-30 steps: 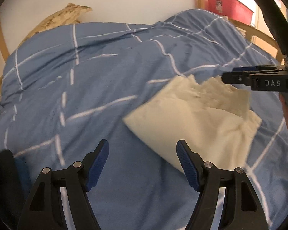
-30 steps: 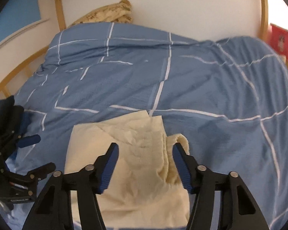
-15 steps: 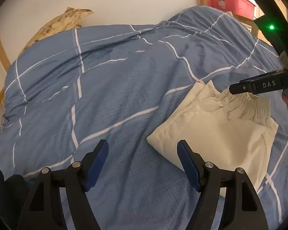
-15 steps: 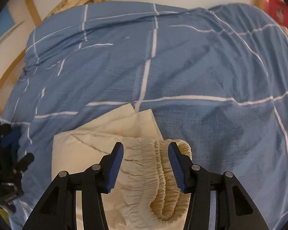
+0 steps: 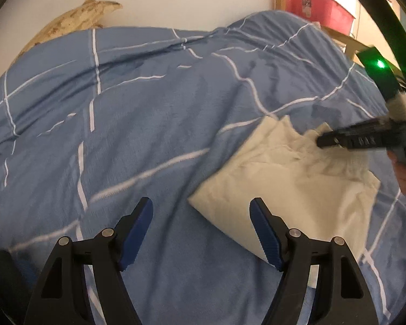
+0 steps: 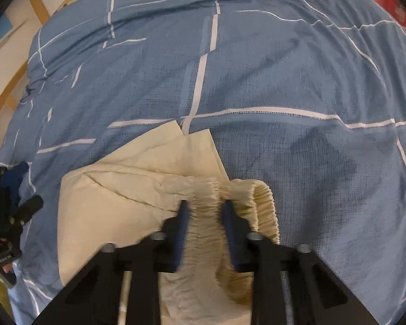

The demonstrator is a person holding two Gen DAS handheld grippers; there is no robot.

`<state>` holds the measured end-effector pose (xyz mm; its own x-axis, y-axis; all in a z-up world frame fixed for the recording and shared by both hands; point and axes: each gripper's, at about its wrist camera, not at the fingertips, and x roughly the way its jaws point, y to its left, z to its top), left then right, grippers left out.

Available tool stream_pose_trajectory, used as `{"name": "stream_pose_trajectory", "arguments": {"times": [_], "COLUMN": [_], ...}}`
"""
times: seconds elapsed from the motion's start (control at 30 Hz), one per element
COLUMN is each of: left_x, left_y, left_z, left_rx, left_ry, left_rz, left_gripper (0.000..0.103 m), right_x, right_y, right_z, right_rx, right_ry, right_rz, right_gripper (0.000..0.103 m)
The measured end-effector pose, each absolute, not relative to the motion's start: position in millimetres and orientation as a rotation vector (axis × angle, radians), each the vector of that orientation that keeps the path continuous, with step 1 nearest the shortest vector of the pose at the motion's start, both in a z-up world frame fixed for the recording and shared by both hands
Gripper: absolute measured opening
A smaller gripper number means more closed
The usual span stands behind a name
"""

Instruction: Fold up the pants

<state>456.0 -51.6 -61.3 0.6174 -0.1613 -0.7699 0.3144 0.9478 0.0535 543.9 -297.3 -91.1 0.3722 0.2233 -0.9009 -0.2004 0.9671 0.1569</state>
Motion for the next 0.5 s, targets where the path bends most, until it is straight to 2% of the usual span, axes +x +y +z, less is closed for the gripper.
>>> {"name": "stream_pose_trajectory", "arguments": {"times": [0.13, 0.3, 0.5], "left_x": [406, 363, 365], "left_y": [-81, -118, -141], "left_z": [-62, -65, -88], "left_rx": [0.226, 0.203, 0.238], "left_ry": [0.803, 0.755, 0.767], "left_rz": [-0.277, -0.209, -0.116], "left_gripper": [0.077, 0.090, 0.090], "right_x": [532, 526, 528], "right_y": [-306, -328, -347], "right_z": [-74, -54, -59], "right_rx": [0.061, 0.133, 0.197], "right_ry": [1.065, 0.981, 0.974], "right_rz": [0.312, 0.315, 0.274], "right_gripper": [0.011, 0.011, 0.011]}}
